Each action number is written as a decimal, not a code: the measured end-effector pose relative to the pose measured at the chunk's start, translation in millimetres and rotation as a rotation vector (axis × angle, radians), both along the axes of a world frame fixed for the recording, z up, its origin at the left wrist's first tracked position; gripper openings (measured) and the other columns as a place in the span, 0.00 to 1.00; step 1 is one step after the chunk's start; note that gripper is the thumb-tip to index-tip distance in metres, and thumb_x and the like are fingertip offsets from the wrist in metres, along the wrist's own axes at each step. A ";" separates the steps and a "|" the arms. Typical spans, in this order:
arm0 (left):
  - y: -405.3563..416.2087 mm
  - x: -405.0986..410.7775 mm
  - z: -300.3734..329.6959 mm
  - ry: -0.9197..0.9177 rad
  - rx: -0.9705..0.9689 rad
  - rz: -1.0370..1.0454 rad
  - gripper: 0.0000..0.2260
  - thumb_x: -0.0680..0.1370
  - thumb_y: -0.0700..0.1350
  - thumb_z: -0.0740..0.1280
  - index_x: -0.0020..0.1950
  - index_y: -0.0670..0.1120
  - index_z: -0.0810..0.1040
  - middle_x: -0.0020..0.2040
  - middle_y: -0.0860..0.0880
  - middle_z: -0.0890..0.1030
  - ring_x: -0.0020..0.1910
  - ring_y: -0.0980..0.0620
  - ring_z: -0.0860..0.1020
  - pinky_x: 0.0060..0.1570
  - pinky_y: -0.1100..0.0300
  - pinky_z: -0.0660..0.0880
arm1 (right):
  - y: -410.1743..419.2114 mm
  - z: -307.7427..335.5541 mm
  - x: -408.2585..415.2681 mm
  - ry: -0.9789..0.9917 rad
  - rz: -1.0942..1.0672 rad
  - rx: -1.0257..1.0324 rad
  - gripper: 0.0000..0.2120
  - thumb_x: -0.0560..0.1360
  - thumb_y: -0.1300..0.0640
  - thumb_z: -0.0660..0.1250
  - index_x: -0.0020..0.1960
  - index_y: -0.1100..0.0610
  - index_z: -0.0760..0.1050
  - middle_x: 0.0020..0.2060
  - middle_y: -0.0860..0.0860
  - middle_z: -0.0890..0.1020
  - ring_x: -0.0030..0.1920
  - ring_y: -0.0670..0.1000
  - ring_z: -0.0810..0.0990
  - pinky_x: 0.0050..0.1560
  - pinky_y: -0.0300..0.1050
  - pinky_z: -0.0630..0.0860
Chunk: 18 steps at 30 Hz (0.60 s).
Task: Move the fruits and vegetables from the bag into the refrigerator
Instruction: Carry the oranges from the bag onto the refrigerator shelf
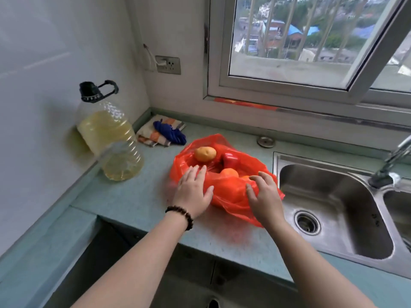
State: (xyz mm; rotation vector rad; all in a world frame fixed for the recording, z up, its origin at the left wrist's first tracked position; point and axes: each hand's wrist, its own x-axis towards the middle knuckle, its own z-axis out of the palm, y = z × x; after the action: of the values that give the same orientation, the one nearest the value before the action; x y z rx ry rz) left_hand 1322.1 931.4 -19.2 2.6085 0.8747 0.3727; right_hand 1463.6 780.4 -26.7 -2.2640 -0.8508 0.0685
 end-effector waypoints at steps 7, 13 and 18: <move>40.0 73.0 -26.0 0.135 -0.046 -0.127 0.29 0.79 0.56 0.58 0.76 0.47 0.56 0.77 0.47 0.58 0.76 0.51 0.52 0.75 0.54 0.51 | 29.2 -28.9 60.9 -0.009 0.050 -0.225 0.21 0.75 0.51 0.65 0.66 0.56 0.71 0.70 0.60 0.67 0.70 0.59 0.64 0.71 0.51 0.59; 49.2 70.3 -52.0 0.252 -0.071 -0.225 0.29 0.78 0.57 0.58 0.76 0.49 0.57 0.74 0.50 0.65 0.73 0.53 0.61 0.74 0.53 0.51 | 14.8 -56.4 56.1 0.046 0.042 -0.328 0.24 0.75 0.48 0.65 0.70 0.49 0.67 0.70 0.60 0.66 0.71 0.59 0.63 0.72 0.52 0.59; 34.0 49.3 -66.1 0.280 -0.036 -0.325 0.27 0.77 0.57 0.59 0.74 0.51 0.61 0.67 0.52 0.72 0.68 0.53 0.67 0.73 0.54 0.54 | -4.1 -71.0 30.1 0.048 0.060 -0.284 0.20 0.74 0.50 0.67 0.65 0.46 0.72 0.69 0.59 0.68 0.68 0.60 0.67 0.69 0.55 0.66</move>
State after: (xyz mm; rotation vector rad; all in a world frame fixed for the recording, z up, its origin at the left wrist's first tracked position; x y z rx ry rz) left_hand 1371.4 965.4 -85.3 2.7462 0.5147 -0.0975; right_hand 1493.7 776.2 -97.7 -2.4872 -0.9323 0.2869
